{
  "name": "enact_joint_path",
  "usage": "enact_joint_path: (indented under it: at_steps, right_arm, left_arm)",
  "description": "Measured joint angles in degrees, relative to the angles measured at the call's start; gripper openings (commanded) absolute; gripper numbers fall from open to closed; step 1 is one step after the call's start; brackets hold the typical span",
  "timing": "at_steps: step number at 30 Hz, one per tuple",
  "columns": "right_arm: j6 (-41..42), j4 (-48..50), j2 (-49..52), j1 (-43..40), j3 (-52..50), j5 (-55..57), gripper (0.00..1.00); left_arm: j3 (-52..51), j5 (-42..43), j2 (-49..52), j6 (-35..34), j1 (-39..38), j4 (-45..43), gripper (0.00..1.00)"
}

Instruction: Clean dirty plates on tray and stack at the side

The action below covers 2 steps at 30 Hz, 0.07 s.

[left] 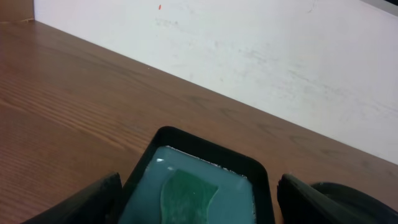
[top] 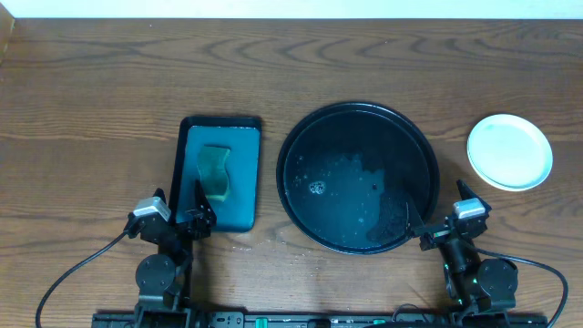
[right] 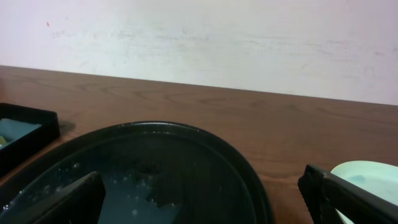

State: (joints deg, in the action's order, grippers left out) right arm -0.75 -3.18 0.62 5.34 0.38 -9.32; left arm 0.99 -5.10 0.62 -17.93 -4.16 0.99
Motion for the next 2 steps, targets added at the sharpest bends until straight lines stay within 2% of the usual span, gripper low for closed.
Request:
enact_joint_path:
  at_steps: [2]
  right_arm:
    - [0.0,0.0,0.0,0.0,0.0,0.0,0.99]
  left_arm:
    - [0.0,0.0,0.0,0.0,0.0,0.0,0.80]
